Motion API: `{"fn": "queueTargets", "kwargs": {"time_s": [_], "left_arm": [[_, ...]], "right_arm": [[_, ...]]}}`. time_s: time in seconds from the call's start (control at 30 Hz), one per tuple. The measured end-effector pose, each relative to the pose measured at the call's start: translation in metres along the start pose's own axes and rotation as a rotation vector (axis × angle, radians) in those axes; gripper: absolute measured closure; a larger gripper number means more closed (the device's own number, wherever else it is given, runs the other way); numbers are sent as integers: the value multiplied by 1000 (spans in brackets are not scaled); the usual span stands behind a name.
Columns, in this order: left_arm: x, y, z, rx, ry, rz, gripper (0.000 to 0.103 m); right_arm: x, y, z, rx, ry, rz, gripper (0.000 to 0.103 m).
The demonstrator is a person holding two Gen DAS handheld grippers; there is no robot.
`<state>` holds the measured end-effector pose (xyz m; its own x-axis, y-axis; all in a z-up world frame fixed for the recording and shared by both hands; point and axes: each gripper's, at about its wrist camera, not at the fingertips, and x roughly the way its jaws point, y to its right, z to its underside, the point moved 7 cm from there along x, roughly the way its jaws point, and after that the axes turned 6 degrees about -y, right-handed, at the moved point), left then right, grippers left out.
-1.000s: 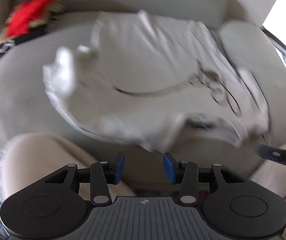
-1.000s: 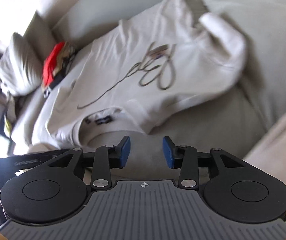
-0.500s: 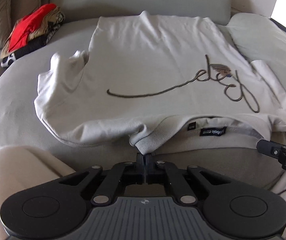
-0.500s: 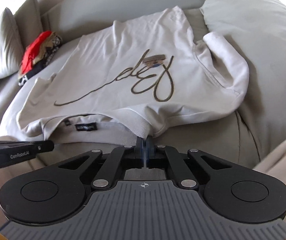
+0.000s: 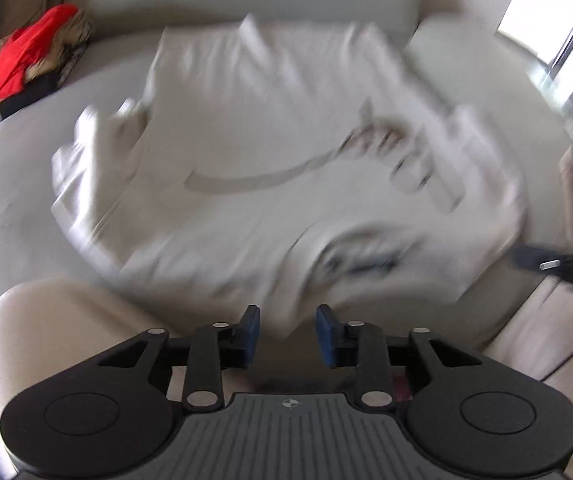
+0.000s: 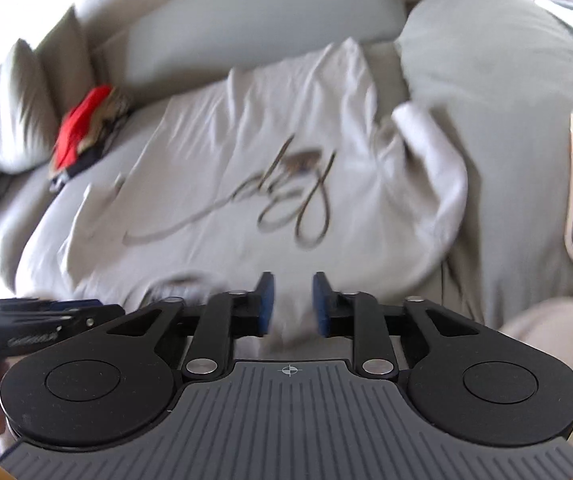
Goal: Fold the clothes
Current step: 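Lay the sweatshirt flat on the sofa and open both grippers, then grasp the sweatshirt sleeve with the right gripper and smooth it flat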
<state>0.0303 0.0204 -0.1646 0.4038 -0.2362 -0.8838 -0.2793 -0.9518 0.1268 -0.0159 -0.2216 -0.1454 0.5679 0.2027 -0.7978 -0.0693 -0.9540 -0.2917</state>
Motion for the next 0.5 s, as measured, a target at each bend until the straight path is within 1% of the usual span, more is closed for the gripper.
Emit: {"fn": "queueTargets", "kwargs": {"time_s": [0.07,0.13,0.2,0.23,0.27,0.3,0.33,0.4,0.43,0.47,0.5], "left_arm": [[6,11,-18,23,57,-29,69],[17,23,-30,68,104,-55,70],[31,33,-37,108,130,-85,71],[39,34,-38,119,133,-106,72],[44,34,-35,129,113,-125,78],[47,33,-29,139,81,-143,80],[50,32,-24,149,50,-160,80],[51,32,-13,181,-9,-187,80],[48,34,-8,211,-35,-192,80],[43,35,-6,223,-51,-184,81],[39,36,-7,210,-55,-158,81]], "right_arm": [[14,-1,-10,2,17,6,83],[29,-2,-15,-6,21,8,82],[41,-2,-8,-31,-23,16,81],[45,0,-1,-40,-62,32,81],[47,3,4,-47,-97,44,83],[44,5,11,-58,-99,41,84],[39,7,18,-70,-117,41,85],[29,12,27,-59,-184,26,85],[24,17,26,-38,-190,7,80],[19,22,26,-17,-196,-12,80],[14,27,24,4,-196,-30,80]]}}
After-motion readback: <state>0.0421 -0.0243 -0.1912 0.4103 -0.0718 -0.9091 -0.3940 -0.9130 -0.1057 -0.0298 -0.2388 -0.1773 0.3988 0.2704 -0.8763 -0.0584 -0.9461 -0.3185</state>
